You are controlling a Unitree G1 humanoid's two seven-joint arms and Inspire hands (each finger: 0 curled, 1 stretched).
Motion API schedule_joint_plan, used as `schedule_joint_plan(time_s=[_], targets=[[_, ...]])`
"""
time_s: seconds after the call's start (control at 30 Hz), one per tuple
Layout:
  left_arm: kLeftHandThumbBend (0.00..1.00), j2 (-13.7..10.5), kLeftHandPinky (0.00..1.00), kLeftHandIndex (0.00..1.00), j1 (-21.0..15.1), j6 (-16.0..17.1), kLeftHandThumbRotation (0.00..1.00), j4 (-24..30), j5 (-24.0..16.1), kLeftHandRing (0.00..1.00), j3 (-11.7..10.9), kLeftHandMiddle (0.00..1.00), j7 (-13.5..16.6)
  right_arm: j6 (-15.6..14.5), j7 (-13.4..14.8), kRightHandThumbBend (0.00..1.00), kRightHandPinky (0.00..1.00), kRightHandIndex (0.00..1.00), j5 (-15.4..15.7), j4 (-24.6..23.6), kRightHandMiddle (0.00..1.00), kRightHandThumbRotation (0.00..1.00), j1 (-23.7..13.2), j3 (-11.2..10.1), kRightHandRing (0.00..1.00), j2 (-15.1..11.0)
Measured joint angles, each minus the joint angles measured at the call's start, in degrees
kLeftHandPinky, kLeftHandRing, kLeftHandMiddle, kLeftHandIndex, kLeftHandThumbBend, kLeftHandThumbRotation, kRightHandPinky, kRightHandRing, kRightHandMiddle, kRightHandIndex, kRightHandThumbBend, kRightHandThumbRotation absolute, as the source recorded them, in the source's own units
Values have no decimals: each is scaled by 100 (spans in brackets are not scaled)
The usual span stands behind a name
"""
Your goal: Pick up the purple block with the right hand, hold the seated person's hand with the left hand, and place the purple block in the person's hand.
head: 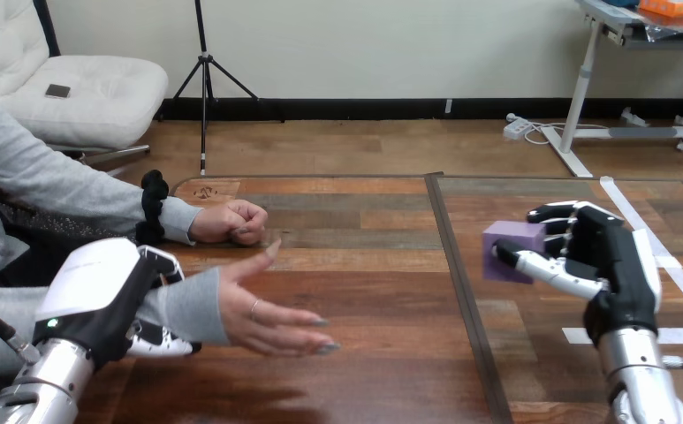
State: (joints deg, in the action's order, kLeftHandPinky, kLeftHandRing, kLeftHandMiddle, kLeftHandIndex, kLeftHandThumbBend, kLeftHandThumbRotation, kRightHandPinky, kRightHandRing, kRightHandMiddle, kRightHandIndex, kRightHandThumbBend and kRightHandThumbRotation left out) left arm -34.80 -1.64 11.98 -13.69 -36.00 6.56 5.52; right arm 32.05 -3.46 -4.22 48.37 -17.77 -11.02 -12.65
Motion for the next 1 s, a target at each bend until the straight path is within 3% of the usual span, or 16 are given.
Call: schedule_joint_plan(time_s=[1.0], targets=[[64, 201, 17, 36, 90, 51, 0, 462, 5, 23, -108, 31, 105, -9, 12, 82, 34, 44, 186, -103, 43, 0, 4, 348, 38, 649]])
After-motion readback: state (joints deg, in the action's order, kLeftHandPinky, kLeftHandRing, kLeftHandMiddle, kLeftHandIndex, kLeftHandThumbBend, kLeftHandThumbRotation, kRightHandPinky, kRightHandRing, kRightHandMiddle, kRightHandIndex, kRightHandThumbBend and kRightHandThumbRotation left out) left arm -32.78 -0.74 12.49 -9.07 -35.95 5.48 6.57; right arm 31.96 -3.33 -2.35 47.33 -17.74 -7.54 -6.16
